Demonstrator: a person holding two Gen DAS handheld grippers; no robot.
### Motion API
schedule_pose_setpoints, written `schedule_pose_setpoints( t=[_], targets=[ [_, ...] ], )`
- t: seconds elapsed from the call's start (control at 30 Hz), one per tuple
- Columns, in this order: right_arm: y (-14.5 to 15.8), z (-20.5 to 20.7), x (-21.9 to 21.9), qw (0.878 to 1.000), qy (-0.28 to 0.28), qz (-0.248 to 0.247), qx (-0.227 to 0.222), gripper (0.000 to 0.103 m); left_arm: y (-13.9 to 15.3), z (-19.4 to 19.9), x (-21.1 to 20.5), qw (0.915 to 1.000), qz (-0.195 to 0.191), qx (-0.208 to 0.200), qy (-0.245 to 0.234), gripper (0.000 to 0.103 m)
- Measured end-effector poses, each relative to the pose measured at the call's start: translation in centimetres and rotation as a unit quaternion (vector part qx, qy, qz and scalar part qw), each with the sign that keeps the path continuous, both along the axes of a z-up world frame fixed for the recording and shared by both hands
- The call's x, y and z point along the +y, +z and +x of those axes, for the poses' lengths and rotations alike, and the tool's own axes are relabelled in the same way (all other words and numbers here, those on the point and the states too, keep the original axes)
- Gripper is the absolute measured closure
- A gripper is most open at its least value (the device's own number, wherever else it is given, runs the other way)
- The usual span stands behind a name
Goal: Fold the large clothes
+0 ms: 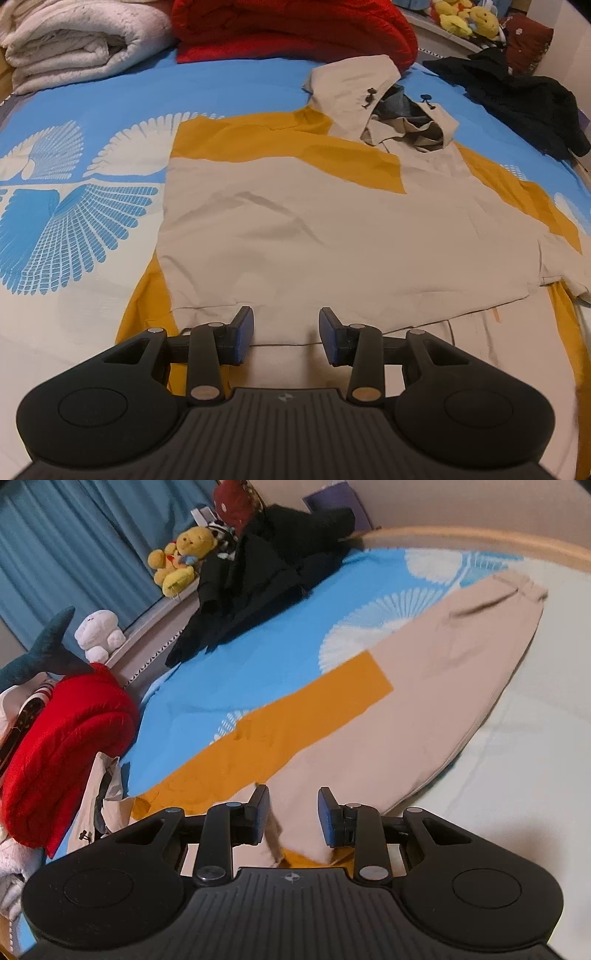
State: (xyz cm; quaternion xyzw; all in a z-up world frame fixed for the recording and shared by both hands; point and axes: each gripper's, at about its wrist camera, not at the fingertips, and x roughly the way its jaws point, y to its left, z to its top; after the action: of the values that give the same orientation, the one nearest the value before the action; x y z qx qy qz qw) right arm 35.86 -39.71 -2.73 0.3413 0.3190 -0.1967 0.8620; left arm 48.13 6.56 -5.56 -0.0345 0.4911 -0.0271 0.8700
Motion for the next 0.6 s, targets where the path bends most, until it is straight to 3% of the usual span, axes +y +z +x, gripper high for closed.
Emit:
schedule_pose_setpoints(
  t=[0.13,0.23,0.47,0.6],
  targets=[
    [0.9,-1.4,-2.2,1.0,-0.006,-0.028,-0.008,0.074,0.1,-0.1,-0.3,1.0,-0.001,-0.001,-0.002,0.06],
    [1.3,-2.7,-4.7,0.999,-0.012,-0.039,-0.021,0.091,0.2,-0.2,-0.4,1.0,-0.001,-0.002,-0.005,0.06],
    [1.9,-6.6,-12.8,0.995,-0.077,-0.047,-0.042,0.089,0.2,-0.1,-0.5,0.9999,0.001,-0.005,-0.01,0.06],
    [0.8,-9.4,-17.3,0.988,-0.143,-0.019,-0.051,0.089,0.1,0.0,-0.7,1.0,0.002,-0.004,-0.008,0.06]
  ],
)
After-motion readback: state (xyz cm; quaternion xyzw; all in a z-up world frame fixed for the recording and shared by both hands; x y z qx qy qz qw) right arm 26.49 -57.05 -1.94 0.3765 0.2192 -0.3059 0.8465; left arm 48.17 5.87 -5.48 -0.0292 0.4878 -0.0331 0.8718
